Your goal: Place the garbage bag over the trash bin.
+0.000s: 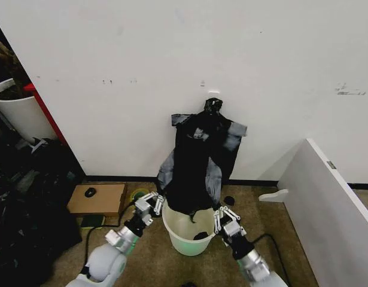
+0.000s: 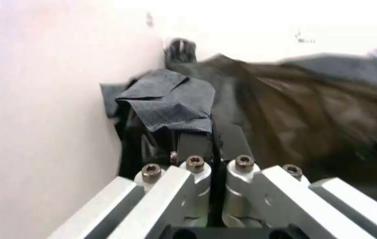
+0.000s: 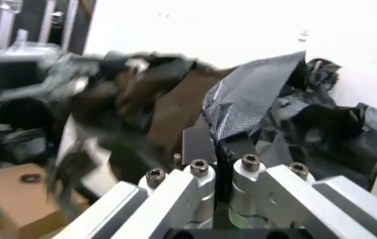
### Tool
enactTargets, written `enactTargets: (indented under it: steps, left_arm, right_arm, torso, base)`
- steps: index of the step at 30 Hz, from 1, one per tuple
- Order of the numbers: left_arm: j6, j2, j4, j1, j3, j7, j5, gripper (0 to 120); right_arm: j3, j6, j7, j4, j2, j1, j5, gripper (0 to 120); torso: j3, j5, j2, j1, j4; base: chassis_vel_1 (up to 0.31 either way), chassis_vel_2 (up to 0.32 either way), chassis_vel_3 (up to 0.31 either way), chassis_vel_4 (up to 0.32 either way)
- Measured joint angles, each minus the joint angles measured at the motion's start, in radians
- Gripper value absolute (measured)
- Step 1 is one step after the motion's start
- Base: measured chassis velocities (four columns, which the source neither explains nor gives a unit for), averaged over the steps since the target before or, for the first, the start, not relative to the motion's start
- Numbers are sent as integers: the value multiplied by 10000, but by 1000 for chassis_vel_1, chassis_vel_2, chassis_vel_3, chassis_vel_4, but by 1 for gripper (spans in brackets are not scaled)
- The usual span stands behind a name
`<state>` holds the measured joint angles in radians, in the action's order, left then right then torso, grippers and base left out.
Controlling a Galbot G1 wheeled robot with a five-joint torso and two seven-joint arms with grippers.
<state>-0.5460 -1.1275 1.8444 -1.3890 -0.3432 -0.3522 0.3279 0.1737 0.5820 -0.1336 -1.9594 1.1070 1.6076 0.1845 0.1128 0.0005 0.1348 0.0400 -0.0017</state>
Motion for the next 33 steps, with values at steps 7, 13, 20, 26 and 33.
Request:
enactTargets:
  steps: [7,13,20,26,33]
  left_arm:
    - [-204,-52,792,-571,-672,-239,275,0]
    - [-341,-360,1428,-1021,-1070,-448,1103,0]
    - [-11,-487,1709,-1047,-859,-1237,3053,0]
    - [435,-707,1015,-628,-247,-2063,4386,0]
    - [644,-1243,-360,-217,101,-3085,4731,0]
  right_arm:
    - [190,619,-272,-548,-173,1057,424,0]
    - [246,647,-655,-1567,-75,1500,480,0]
    - [267,236,-606,-2040,124,997,159,0]
    - [92,45,-372,-1783,410,401,97,0]
    - [-17,-83,-220,-1057,465,-515,39,0]
  torso:
    - [0,-1,0,0,-1]
    - [1,-2,1,0,-1]
    - [1,-2,0,1,1]
    - [2,1,0,2,0]
    - [3,-1,0,2,0]
  base:
    - [0,0,0,0]
    - [0,0,0,0]
    - [0,0,0,0]
    - [0,0,0,0]
    - [0,0,0,0]
